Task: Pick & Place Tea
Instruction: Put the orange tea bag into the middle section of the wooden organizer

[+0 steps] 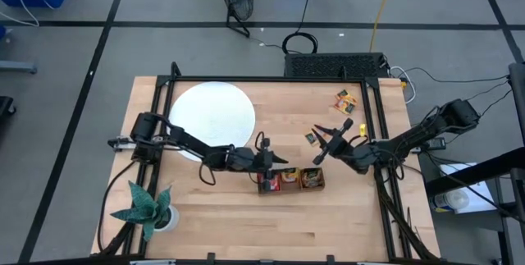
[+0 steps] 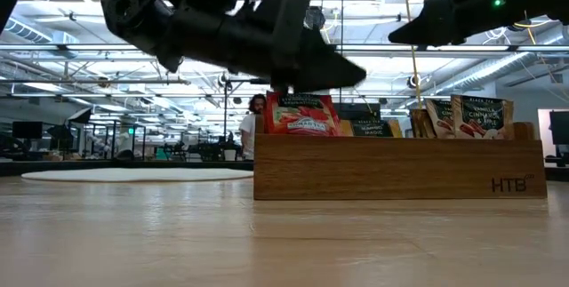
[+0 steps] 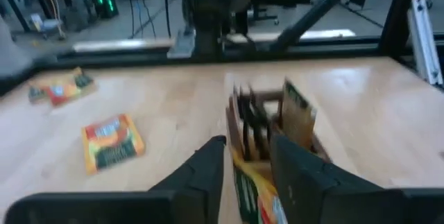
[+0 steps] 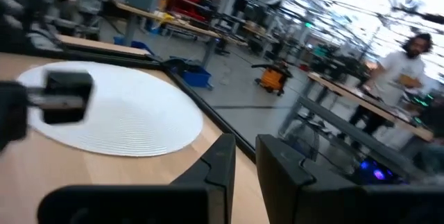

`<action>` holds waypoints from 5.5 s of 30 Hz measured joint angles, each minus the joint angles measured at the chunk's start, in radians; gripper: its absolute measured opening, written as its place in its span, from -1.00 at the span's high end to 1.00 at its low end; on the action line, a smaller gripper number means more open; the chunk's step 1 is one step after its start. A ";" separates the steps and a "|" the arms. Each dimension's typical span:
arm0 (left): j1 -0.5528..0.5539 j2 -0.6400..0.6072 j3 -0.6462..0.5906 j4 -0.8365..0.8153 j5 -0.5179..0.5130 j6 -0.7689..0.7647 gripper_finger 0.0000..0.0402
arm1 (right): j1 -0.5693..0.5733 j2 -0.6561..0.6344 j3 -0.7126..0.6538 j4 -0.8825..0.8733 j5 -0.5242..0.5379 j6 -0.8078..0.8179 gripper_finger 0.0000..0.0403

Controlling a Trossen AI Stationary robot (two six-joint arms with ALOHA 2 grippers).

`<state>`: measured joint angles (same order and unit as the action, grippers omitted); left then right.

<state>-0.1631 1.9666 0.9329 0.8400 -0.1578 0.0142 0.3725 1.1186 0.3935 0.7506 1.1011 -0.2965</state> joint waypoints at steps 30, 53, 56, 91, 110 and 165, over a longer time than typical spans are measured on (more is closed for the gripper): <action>0.144 -0.495 0.000 -0.686 0.002 0.037 -0.06 | -0.740 -0.080 -0.087 -0.838 -0.890 0.744 0.28; 0.196 -0.495 -0.001 -0.823 0.003 0.055 -0.05 | -0.877 0.045 -0.196 -0.482 -1.287 0.995 -0.01; 0.196 -0.495 -0.001 -0.823 0.003 0.051 -0.05 | -0.867 0.111 -0.196 -0.416 -1.287 0.992 0.00; 0.196 -0.400 0.001 -0.311 0.019 -0.138 -0.05 | -0.434 0.217 -0.171 0.565 -0.653 0.255 1.00; 0.197 -0.081 0.126 -0.029 -0.029 -0.310 -0.05 | -0.369 0.217 -0.153 0.662 -0.685 0.163 1.00; 0.142 -0.260 0.612 -1.403 -0.173 -0.165 0.99 | -0.368 0.213 -0.158 0.486 -0.680 0.227 0.79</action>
<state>-0.0215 1.7061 1.5449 -0.5627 -0.3305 -0.1506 0.0044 1.3317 0.2352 1.2365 0.4211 -0.0695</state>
